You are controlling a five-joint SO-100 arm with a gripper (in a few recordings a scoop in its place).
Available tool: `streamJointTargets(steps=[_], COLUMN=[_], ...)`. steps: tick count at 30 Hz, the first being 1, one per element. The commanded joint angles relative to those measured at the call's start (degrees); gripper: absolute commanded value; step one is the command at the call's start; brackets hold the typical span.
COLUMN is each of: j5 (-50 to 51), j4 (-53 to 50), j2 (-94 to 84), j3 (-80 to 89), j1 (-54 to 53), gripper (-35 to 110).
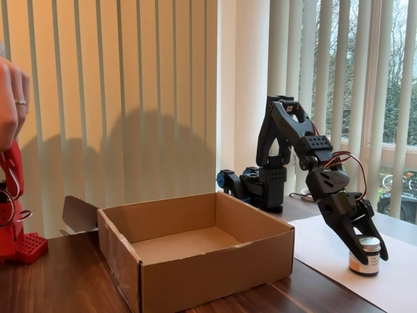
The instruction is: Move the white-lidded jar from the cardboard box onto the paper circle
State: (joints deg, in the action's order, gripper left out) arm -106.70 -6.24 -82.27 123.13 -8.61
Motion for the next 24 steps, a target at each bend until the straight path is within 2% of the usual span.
streamJointTargets(steps=[1, 9, 14, 20, 24], j5=[-0.4, 2.4, 7.2, 28.0, 43.2], j4=[1.6, 6.2, 10.2, 11.0, 10.7], j2=[-3.1, -7.3, -15.8, -31.3, -41.5], j3=[-0.5, 2.2, 4.7, 5.2, 12.6], j1=[-0.7, 0.3, 1.1, 2.6, 3.1], gripper=[30, 33, 33, 33, 33])
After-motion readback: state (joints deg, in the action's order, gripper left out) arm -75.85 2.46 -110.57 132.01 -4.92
